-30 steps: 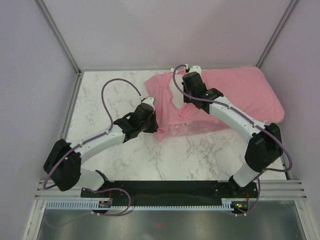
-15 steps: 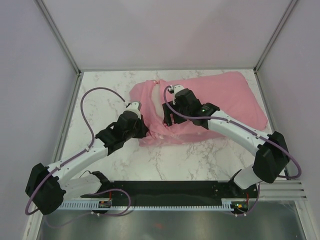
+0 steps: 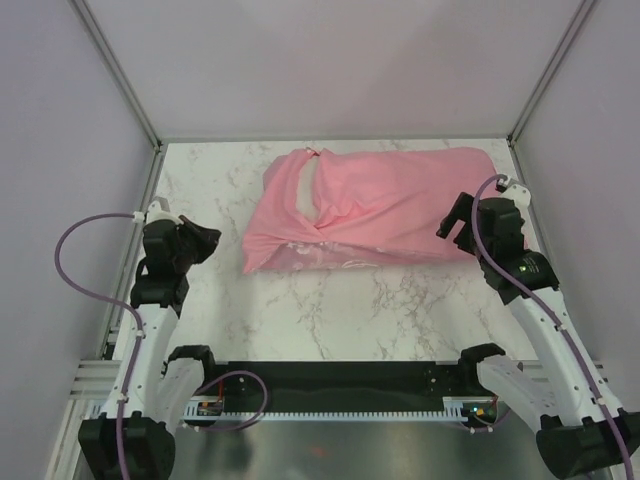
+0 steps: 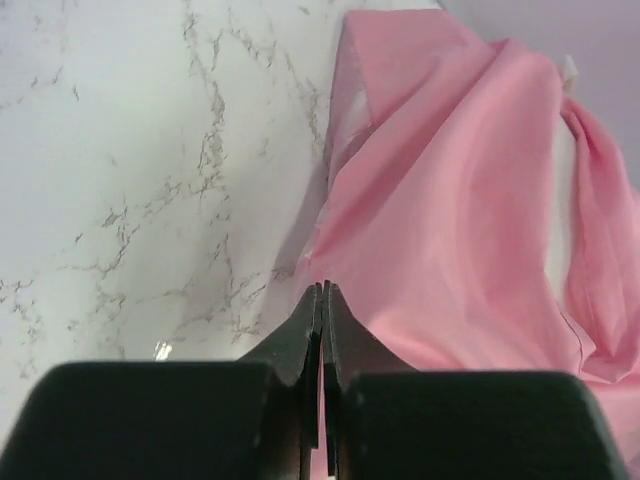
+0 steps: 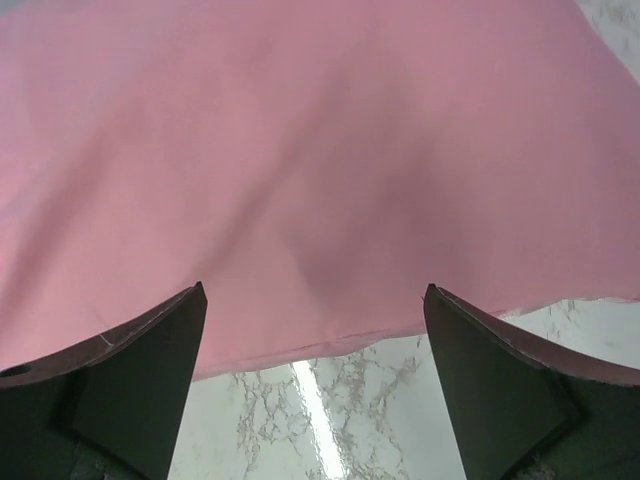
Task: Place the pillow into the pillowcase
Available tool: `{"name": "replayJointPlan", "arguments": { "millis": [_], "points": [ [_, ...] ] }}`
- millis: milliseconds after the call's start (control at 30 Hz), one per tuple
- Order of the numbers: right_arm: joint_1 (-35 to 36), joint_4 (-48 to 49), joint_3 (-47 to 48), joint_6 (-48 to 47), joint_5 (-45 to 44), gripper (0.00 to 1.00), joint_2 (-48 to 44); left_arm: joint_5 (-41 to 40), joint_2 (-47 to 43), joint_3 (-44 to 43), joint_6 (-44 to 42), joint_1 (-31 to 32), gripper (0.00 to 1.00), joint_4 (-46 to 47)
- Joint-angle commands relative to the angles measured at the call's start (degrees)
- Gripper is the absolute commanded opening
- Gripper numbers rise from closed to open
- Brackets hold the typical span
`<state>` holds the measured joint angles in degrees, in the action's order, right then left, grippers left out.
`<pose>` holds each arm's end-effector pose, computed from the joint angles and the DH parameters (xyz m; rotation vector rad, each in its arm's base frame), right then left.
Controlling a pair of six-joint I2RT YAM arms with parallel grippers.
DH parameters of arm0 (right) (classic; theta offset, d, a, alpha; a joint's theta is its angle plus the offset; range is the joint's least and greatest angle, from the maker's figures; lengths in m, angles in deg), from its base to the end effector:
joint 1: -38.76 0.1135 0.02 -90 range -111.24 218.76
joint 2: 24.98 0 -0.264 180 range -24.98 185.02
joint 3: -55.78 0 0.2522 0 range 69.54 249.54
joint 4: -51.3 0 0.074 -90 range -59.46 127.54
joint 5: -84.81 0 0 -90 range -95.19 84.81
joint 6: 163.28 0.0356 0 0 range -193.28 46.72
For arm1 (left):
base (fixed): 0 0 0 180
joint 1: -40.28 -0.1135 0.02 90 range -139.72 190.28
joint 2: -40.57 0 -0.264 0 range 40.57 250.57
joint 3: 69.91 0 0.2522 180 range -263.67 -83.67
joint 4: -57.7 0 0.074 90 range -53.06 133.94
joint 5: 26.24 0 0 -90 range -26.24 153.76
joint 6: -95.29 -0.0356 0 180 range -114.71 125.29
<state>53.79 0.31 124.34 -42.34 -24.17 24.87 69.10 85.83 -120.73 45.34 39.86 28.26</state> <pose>0.1765 0.0354 0.3387 0.4808 2.0471 0.1284 0.1853 -0.0020 0.2812 -0.6428 1.9214 -0.5357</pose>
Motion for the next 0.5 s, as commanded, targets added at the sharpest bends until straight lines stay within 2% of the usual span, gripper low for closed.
{"name": "replayJointPlan", "arguments": {
  "millis": [0,100,167,233,267,300,333,367,400,467],
  "points": [
    [-6.12,-2.76,-2.51,5.44,6.31,0.98,-0.18,6.78,-0.95,2.08,3.99,-3.09,0.02,1.89],
    [-8.43,-3.37,-4.44,9.3,8.52,0.98,-0.63,6.17,-3.76,3.22,3.19,-3.09,0.02,0.74],
    [-9.13,-5.3,-4.88,12.37,6.34,0.98,0.86,5.29,-6.56,4.53,2.93,-3.09,0.02,0.74],
    [-9.93,-7.32,-5.23,15.02,2.74,0.98,2.27,8.52,-7.55,4.98,1.61,-3.09,0.02,1.0],
    [-10.63,-7.68,-5.58,15.81,1.59,0.98,2.54,10.2,-7.46,5.33,1.17,-3.0,0.1,1.35],
    [-10.98,-7.42,-6.02,16.78,1.15,0.98,2.28,11.87,-7.11,5.68,0.3,-3.0,0.53,1.7],
    [-11.51,-7.33,-7.07,17.57,0.36,0.98,1.67,14.32,-6.94,5.86,0.03,-2.57,0.76,1.53],
    [-11.95,-7.07,-7.6,18.19,0.26,0.98,1.14,14.69,-7.11,6.38,0.03,-2.21,0.92,1.18],
    [-12.99,-6.28,-8.22,18.8,0.35,0.98,0.44,15.04,-7.46,6.73,-0.06,-1.95,1.0,1.18],
    [-14.23,-6.1,-10.33,21.87,-0.35,0.98,-1.5,14.87,-8.6,8.31,0.46,-1.07,1.0,1.09]
  ]
}}
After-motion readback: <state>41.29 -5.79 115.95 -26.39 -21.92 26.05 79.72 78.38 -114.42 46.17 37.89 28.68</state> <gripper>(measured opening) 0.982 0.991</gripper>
